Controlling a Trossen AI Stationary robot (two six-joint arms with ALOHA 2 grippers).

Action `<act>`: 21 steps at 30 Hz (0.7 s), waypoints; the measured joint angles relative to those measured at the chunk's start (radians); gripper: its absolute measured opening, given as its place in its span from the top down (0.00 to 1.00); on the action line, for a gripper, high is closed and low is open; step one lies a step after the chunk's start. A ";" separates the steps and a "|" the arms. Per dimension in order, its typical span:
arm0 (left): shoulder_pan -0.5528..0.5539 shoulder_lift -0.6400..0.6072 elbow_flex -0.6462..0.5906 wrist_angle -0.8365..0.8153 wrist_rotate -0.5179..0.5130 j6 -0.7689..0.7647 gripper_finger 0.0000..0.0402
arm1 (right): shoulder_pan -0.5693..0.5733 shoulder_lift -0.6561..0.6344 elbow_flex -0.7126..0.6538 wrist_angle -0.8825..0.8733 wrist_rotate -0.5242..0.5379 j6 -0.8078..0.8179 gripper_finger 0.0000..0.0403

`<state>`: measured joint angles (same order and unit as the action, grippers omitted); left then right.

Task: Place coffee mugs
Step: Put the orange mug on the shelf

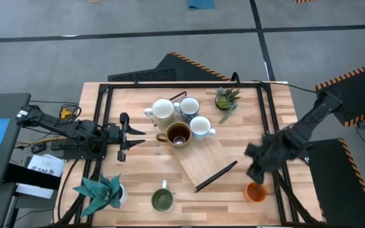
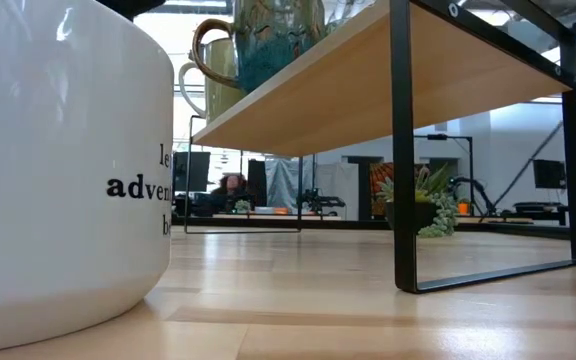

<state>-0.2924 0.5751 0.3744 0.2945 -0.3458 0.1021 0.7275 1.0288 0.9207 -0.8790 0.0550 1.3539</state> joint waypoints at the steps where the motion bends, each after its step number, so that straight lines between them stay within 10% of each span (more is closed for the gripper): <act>1: 0.000 0.000 0.000 -0.001 0.000 -0.002 0.73 | 0.027 0.028 0.000 -0.002 -0.010 0.031 0.73; 21: 0.000 0.000 0.000 -0.015 -0.002 0.006 0.73 | 0.128 0.234 -0.001 -0.024 -0.057 -0.042 0.74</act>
<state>-0.2923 0.5755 0.3744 0.2791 -0.3473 0.1085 0.8559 1.2628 0.9199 -0.9028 -0.0020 1.3119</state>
